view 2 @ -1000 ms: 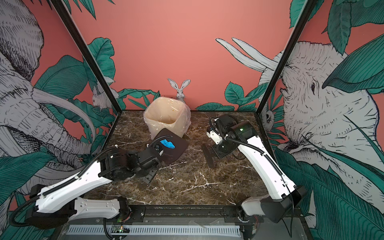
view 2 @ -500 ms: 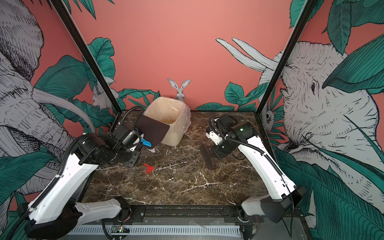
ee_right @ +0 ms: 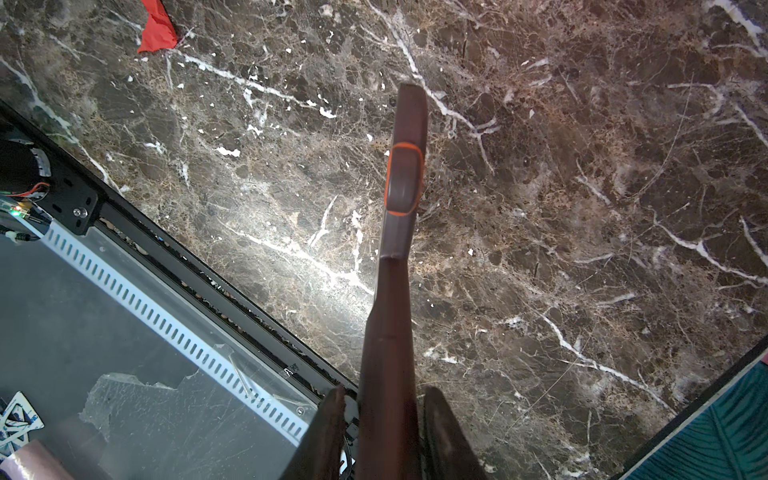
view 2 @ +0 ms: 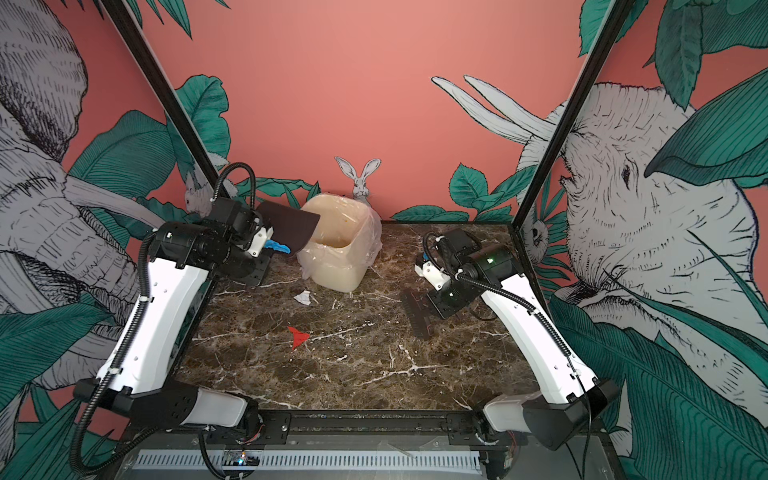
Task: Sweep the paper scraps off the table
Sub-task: 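Lift the dustpan with the left gripper toward the bin while the right brush withdraws, then tip the dustpan over the cream bin with the left gripper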
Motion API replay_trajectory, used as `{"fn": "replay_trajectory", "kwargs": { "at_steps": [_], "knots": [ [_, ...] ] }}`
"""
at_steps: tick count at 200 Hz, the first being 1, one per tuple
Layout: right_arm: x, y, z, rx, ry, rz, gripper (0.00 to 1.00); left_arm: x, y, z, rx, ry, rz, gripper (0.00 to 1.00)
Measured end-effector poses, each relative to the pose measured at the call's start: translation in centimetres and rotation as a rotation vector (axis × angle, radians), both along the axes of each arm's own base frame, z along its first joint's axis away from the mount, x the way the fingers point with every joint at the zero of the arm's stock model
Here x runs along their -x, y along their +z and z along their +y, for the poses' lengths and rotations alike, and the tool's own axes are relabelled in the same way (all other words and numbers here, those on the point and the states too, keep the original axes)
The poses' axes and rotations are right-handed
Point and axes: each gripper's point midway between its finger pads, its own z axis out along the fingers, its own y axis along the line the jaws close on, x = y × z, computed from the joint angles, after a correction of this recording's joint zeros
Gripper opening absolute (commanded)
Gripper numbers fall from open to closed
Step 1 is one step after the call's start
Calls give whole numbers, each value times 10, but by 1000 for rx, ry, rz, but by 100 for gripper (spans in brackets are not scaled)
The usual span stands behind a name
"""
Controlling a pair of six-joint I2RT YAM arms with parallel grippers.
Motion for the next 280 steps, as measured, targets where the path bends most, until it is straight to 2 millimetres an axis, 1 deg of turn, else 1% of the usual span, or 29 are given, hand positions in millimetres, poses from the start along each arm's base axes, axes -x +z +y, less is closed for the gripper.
{"fn": "replay_trajectory", "kwargs": {
  "at_steps": [28,49,112,153,189,230,246,280],
  "knots": [
    [2,0,-1,-5,4,3,0,-26,11,3,-46,-23,-26,0],
    [4,-1,-1,-9,8,12,0,-40,15,7,-98,-36,-38,0],
    [7,-2,1,-15,16,24,0,-70,9,17,-237,-71,-22,0],
    [9,-2,2,-25,18,35,0,-75,13,22,-371,-122,-36,0],
    [11,-2,3,-29,14,49,0,-86,15,12,-473,-197,-56,0],
    [12,-2,2,-23,4,69,0,-109,11,4,-589,-259,-73,0],
    [11,-1,3,-22,3,73,0,-117,15,1,-632,-278,-98,0],
    [9,0,5,-23,1,78,0,-132,30,-3,-729,-306,-168,0]
  ]
}}
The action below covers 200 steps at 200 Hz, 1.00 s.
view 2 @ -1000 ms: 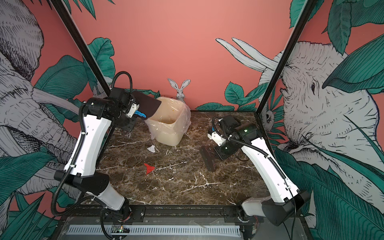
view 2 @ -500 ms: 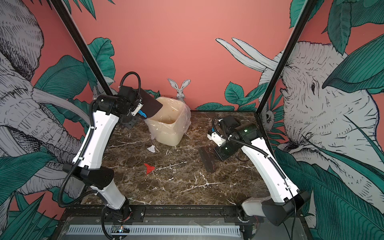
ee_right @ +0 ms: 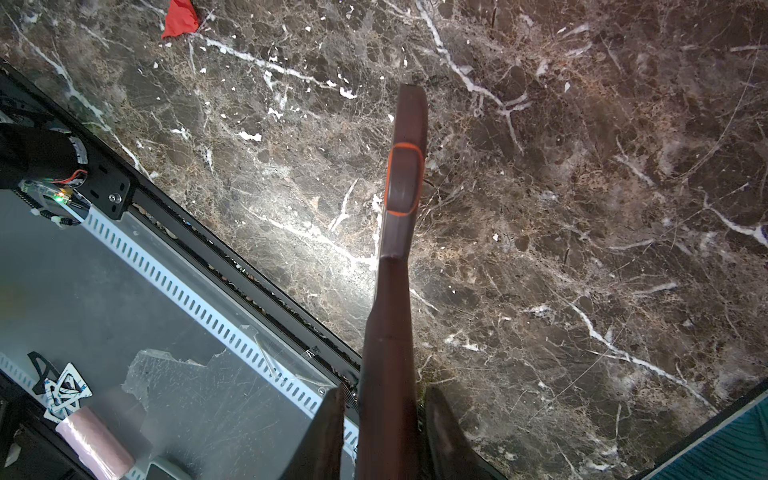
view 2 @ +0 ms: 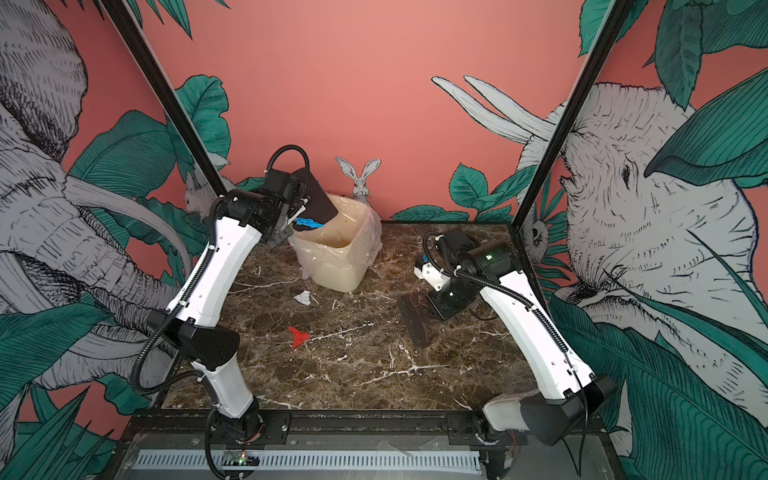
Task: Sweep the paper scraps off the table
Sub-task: 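Tip the dustpan over the cream bin with the left gripper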
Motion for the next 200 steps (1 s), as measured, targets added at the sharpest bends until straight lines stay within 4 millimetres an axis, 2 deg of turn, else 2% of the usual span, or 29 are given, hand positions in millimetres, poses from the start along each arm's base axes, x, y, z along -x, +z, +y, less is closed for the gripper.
{"fn": "replay_trajectory", "kwargs": {
  "at_steps": [72,147,200],
  "knots": [
    [0,-1,1,0,2,12,0,-19,-10,-22,-280,-173,-41,0],
    [1,-1,2,-6,4,18,0,-23,16,-35,-530,-330,-155,0],
    [1,-1,2,-6,4,19,0,-28,29,-38,-595,-360,-190,0]
  ]
}}
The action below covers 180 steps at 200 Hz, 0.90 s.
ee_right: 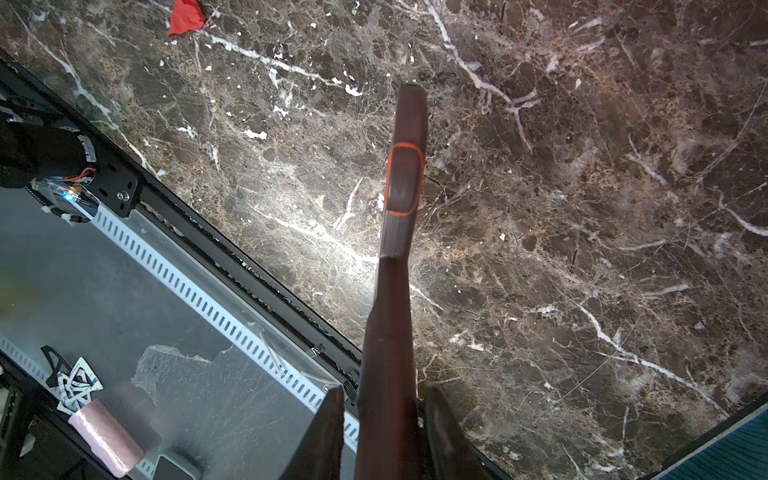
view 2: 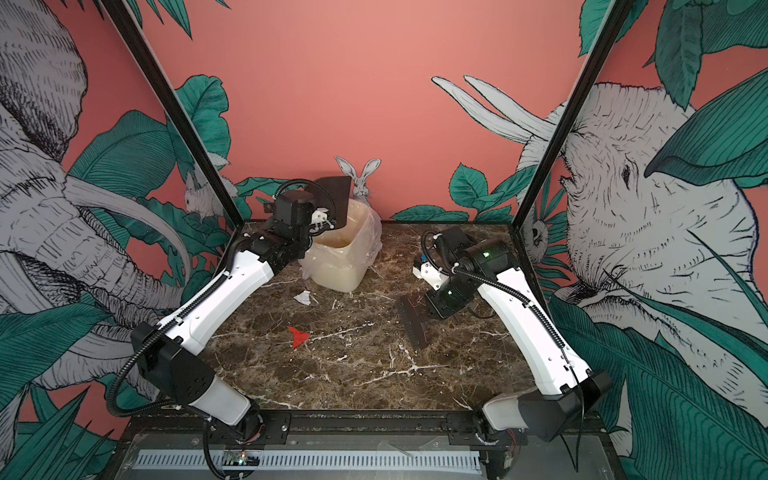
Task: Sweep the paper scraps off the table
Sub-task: 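Tip the dustpan over the cream bin with the left gripper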
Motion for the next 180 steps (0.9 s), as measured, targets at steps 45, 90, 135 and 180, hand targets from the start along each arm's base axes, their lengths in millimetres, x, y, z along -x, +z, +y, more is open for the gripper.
{"fn": "replay_trajectory", "kwargs": {
  "at_steps": [45,90,135,180],
  "knots": [
    [0,0,1,-4,1,2,0,8,12,2,55,4,-35,0],
    [3,-1,10,-34,3,16,0,37,50,5,356,49,-139,0],
    [22,-18,54,-107,72,67,0,98,54,20,739,111,-168,0],
    [53,-40,121,-264,123,153,0,156,16,40,1048,195,-103,0]
  ]
}}
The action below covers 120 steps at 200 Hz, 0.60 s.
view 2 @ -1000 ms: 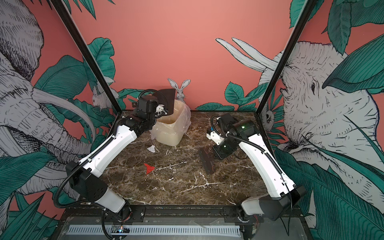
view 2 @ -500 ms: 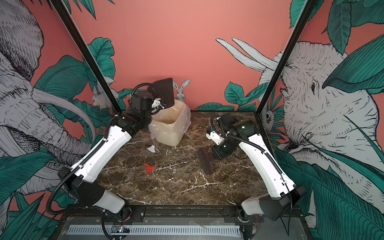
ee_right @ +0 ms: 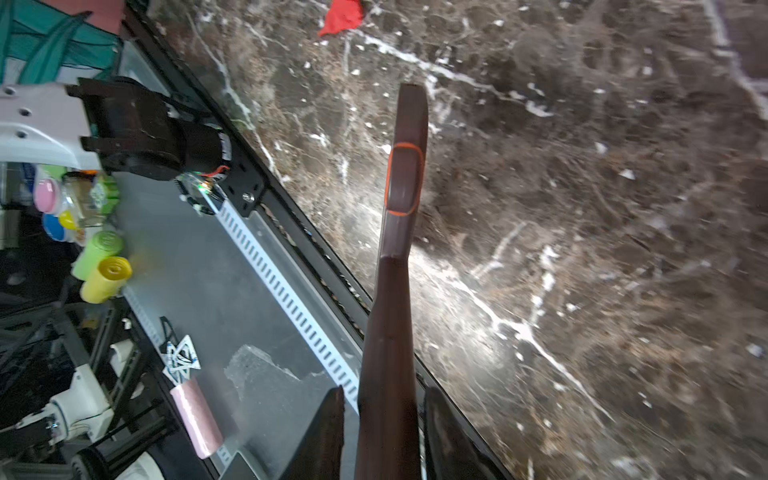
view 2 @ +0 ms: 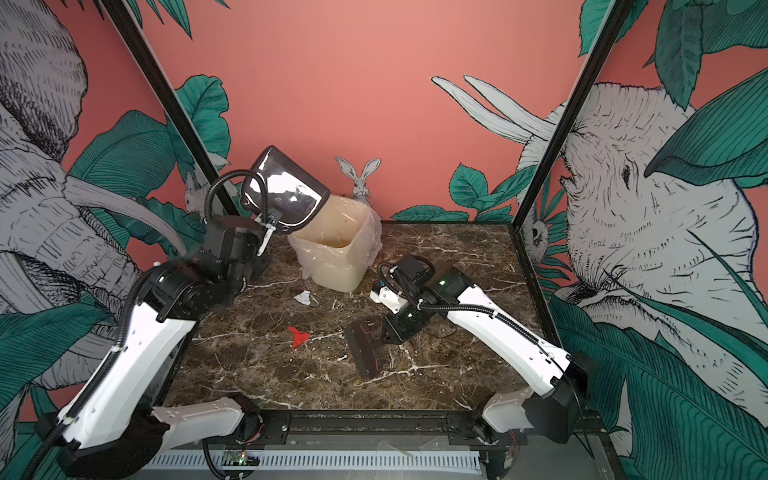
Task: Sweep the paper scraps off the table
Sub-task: 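Tip the dustpan over the cream bin with the left gripper, then lower the dustpan with the left gripper while the right brush moves toward the red scrap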
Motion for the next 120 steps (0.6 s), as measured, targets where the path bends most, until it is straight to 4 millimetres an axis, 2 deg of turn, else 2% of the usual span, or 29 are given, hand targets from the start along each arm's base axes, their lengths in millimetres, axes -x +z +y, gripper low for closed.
{"fn": "replay_trajectory", "kwargs": {
  "at_steps": [23,55,87,120],
  "knots": [
    [2,3,30,-107,-21,26,0,15,-30,1,73,11,73,0],
    [-12,1,67,-242,-116,82,0,22,-63,-4,118,17,166,0],
    [-27,-12,100,-313,-208,166,0,27,-70,-8,171,15,185,0],
    [-32,-22,127,-357,-250,239,0,32,-69,-7,203,13,181,0]
  ]
}}
